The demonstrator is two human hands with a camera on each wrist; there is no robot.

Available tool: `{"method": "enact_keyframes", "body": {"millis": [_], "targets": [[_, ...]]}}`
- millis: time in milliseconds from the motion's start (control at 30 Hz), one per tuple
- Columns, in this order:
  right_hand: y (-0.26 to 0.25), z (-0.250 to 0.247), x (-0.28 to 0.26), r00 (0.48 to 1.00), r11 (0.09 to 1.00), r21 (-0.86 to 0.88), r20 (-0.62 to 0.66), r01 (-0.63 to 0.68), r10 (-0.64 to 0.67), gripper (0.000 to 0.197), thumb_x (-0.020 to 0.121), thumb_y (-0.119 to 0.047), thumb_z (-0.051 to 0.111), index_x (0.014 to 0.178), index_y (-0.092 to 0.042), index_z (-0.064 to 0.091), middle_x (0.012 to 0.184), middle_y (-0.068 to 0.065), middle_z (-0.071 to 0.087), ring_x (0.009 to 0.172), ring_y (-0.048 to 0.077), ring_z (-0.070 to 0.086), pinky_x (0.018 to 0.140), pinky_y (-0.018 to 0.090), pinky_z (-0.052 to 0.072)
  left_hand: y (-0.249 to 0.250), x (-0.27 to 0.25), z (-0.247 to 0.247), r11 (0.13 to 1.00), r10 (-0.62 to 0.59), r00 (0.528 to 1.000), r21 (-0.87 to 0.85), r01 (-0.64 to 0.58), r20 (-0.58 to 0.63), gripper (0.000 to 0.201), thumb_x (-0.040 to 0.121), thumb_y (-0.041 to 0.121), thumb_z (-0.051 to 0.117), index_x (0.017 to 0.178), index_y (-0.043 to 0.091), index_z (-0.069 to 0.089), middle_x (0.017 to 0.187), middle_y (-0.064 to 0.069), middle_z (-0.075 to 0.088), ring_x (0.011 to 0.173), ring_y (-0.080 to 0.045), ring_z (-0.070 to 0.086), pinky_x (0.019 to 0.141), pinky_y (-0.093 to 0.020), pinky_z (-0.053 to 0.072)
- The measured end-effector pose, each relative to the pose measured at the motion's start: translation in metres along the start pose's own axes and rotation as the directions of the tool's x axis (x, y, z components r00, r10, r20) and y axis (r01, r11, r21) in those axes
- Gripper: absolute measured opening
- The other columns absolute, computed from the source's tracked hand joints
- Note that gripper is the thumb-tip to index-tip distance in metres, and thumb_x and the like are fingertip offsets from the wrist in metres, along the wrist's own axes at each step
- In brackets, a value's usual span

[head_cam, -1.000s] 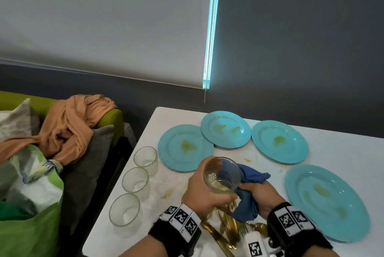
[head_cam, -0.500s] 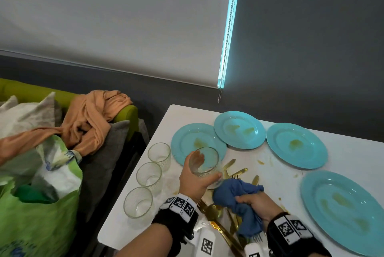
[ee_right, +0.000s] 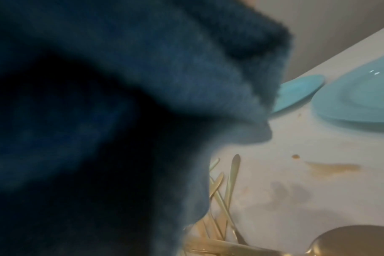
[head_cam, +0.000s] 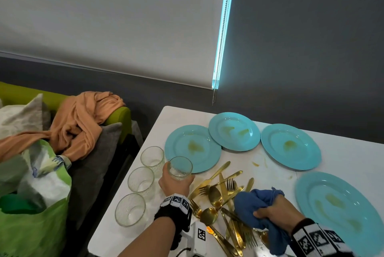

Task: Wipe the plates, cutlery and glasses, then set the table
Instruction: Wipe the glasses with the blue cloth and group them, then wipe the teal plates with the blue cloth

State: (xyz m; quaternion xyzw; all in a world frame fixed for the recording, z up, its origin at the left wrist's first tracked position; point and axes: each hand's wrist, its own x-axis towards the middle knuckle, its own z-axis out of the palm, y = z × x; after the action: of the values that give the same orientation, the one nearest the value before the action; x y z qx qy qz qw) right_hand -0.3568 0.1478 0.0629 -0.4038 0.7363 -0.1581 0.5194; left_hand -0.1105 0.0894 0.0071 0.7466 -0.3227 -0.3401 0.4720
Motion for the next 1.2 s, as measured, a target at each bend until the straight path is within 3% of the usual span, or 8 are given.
{"method": "enact_keyframes", "body": {"millis": [167,267,467,633,700,767,967,1200], "targets": [[-0.004,-0.01,-0.012,1.0,0.998,-0.069,-0.018,0.005,-0.006,0.099,0.071,-0.008,0.068,0.148,-0.004,0.006,0.129,0.017,0.046,0.093,0.017,0.048,0.057,0.014,0.037,-0.008,0.007,0.006,0.996,-0.078,0.996,-0.04,0.077,-0.041,0.1,0.052,0.012,0.091,0.138,0.009,0.041,0.135,-0.021,0.047,0.13,-0.034,0.04,0.107,-0.038,0.036],[-0.004,-0.014,-0.016,0.999,0.989,-0.141,0.014,-0.036,0.038,0.058,0.087,-0.001,0.056,0.137,0.008,0.028,0.091,0.009,0.054,0.082,0.02,0.053,0.071,0.024,0.045,-0.008,0.01,0.008,0.994,-0.109,0.992,-0.038,0.107,-0.068,0.105,0.05,0.013,0.092,0.139,0.004,0.037,0.138,-0.021,0.046,0.133,-0.034,0.038,0.111,-0.041,0.034],[-0.01,-0.017,-0.02,0.998,0.922,-0.384,-0.012,-0.054,0.054,0.063,0.095,-0.016,0.05,0.143,0.003,0.014,0.132,0.013,0.047,0.095,0.014,0.047,0.068,0.014,0.037,-0.01,0.01,0.008,0.967,-0.253,0.962,-0.046,0.25,-0.102,0.11,0.047,0.025,0.093,0.135,-0.006,0.035,0.136,-0.024,0.043,0.129,-0.038,0.039,0.107,-0.05,0.036],[0.005,-0.023,-0.009,0.999,0.655,-0.755,0.021,0.036,-0.031,0.06,0.098,-0.02,0.038,0.146,-0.013,0.004,0.124,0.007,0.056,0.114,0.021,0.057,0.076,0.019,0.038,0.006,0.006,0.004,0.879,-0.431,0.901,0.201,0.433,-0.054,0.107,0.055,0.044,0.087,0.132,-0.008,0.033,0.134,-0.023,0.043,0.127,-0.036,0.043,0.103,-0.044,0.041],[0.008,-0.032,-0.011,0.999,0.683,-0.73,-0.03,0.001,-0.034,0.04,0.094,-0.02,0.04,0.11,-0.054,0.024,0.087,-0.007,0.053,0.089,0.019,0.061,0.064,0.016,0.038,0.015,-0.007,0.003,0.811,-0.47,0.878,0.435,0.391,0.088,0.101,0.062,0.06,0.076,0.13,-0.004,0.04,0.13,-0.018,0.045,0.121,-0.032,0.048,0.098,-0.038,0.044],[0.007,-0.041,-0.02,0.994,0.697,-0.712,-0.109,-0.083,0.007,0.026,0.092,-0.025,0.04,0.068,-0.034,0.036,0.066,-0.007,0.039,0.059,0.01,0.043,0.053,0.013,0.03,0.016,-0.018,0.01,0.775,-0.494,0.838,0.555,0.303,0.232,0.105,0.056,0.072,0.065,0.132,0.002,0.044,0.126,-0.015,0.048,0.114,-0.03,0.052,0.094,-0.034,0.046],[0.008,-0.073,-0.051,0.997,0.776,-0.63,-0.07,-0.023,-0.028,0.029,0.094,-0.032,0.037,0.065,-0.029,0.041,0.069,-0.005,0.042,0.062,0.01,0.04,0.061,0.021,0.035,0.055,-0.083,0.051,0.86,-0.239,0.831,0.506,-0.058,0.502,0.084,0.07,0.053,0.07,0.135,0.01,0.039,0.135,-0.013,0.047,0.122,-0.03,0.048,0.1,-0.035,0.042],[0.012,-0.096,-0.08,0.997,0.452,-0.889,-0.08,-0.079,0.016,0.032,0.089,-0.02,0.046,0.12,-0.013,0.052,0.121,0.009,0.057,0.115,0.027,0.056,0.091,0.03,0.045,0.094,-0.182,0.13,0.974,-0.218,0.328,0.224,0.02,0.919,0.059,0.08,0.054,0.063,0.127,0.023,0.045,0.125,-0.006,0.058,0.107,-0.021,0.059,0.075,-0.026,0.052]]}}
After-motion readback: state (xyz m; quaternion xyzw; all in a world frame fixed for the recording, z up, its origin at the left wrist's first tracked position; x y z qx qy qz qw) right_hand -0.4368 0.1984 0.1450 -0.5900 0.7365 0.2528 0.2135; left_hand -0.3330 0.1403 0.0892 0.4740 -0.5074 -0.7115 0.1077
